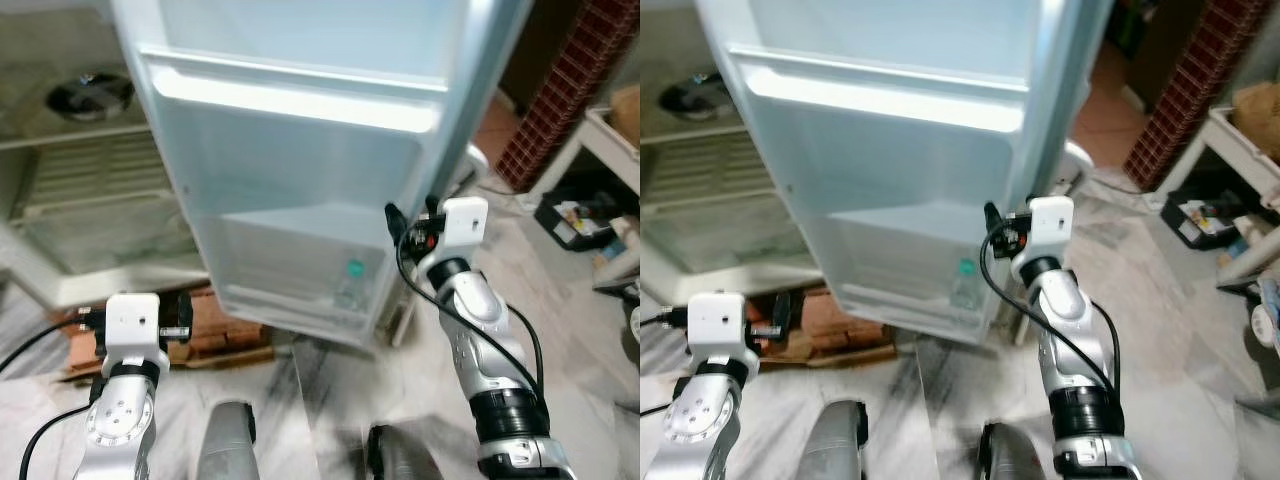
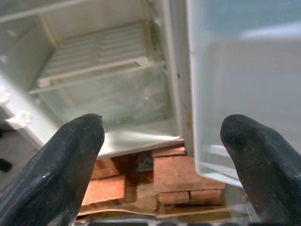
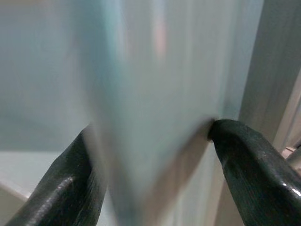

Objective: Restocking fridge

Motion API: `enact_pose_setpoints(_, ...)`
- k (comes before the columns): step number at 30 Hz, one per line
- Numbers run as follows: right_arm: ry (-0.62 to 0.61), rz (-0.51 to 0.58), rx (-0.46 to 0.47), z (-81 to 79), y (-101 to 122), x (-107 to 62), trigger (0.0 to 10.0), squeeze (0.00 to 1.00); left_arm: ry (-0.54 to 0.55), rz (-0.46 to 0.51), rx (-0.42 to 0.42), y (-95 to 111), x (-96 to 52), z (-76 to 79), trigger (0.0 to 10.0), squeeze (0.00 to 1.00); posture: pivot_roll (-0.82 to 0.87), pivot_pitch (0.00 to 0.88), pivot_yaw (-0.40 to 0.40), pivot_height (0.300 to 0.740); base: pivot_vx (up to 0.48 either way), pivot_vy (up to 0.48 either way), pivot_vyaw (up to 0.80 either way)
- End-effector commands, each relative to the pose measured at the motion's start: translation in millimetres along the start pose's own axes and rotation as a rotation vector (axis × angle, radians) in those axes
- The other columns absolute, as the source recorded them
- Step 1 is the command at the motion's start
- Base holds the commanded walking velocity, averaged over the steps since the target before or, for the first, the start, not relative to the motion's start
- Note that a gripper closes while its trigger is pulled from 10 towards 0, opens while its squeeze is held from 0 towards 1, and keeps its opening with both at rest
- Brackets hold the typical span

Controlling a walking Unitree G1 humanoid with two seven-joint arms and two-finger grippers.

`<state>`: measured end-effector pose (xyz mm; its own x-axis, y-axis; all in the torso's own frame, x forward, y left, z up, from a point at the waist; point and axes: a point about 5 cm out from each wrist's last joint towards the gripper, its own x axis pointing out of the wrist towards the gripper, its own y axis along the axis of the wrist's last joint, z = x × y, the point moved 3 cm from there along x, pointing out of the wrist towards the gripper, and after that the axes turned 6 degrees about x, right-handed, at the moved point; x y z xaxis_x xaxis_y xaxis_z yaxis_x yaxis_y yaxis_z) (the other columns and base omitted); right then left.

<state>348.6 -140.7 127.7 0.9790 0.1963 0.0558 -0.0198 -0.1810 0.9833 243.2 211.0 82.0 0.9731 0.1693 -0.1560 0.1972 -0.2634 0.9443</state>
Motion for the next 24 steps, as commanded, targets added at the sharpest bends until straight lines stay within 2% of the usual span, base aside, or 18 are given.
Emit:
enact_pose_setpoints(1,0.028,0.031,-0.008,-6.5,8.8,3.8,10.0,0.0,-0.004,0.0,0.002,-0.2,-0.5,0.5,10.0,0.0,0.07,0.0,-0.032,0.717,0.0,0.0,0.0)
enact_pose_setpoints(8,0.016,0.001,-0.005,-0.1,0.9,-6.4,10.0,0.0,-0.001,0.001,0.012,-0.5,-0.6,-0.8,10.0,0.0,0.07,0.0,-0.032,0.74,0.0,0.0,0.0)
enact_pose_setpoints(13,0.067,-0.049,0.005,-0.9,-9.9,-23.8,10.0,0.0,-0.002,-0.004,0.017,-2.1,-1.6,-0.6,10.0,0.0,0.07,0.0,-0.034,0.74,0.0,0.0,0.0)
enact_pose_setpoints(15,0.1,-0.07,0.024,-2.8,-13.5,-29.8,10.0,0.0,-0.002,-0.004,0.018,-2.2,-1.7,-0.4,10.0,0.0,0.07,0.0,-0.034,0.74,0.0,0.0,0.0)
enact_pose_setpoints(19,0.269,-0.158,0.024,-15.7,-25.7,-47.0,10.0,0.0,-0.004,-0.008,0.023,-3.4,-1.6,-0.1,10.0,0.0,0.07,0.0,-0.036,0.74,0.0,0.0,0.0)
enact_pose_setpoints(20,0.269,-0.158,0.024,-15.7,-25.7,-47.0,10.0,0.0,-0.004,-0.008,0.023,-3.4,-1.6,-0.1,10.0,0.0,0.07,0.0,-0.036,0.74,0.0,0.0,0.0)
enact_pose_setpoints(21,0.296,-0.165,0.01,-16.8,-26.0,-50.4,10.0,0.45,-0.005,-0.009,0.024,-3.3,-1.8,0.4,10.0,0.0,0.07,0.0,-0.036,0.74,0.0,0.0,0.0)
enact_pose_setpoints(22,0.323,-0.178,-0.002,-15.5,-27.5,-55.6,10.0,1.0,-0.006,-0.009,0.024,-3.0,-2.5,1.3,10.0,0.0,0.07,0.0,-0.036,0.74,0.0,0.0,0.0)
enact_pose_setpoints(24,0.32,-0.18,-0.012,-13.6,-27.5,-57.0,10.0,1.0,-0.007,-0.01,0.024,-3.0,-2.8,1.7,10.0,0.0,0.06,0.0,-0.038,0.74,0.0,0.0,0.0)
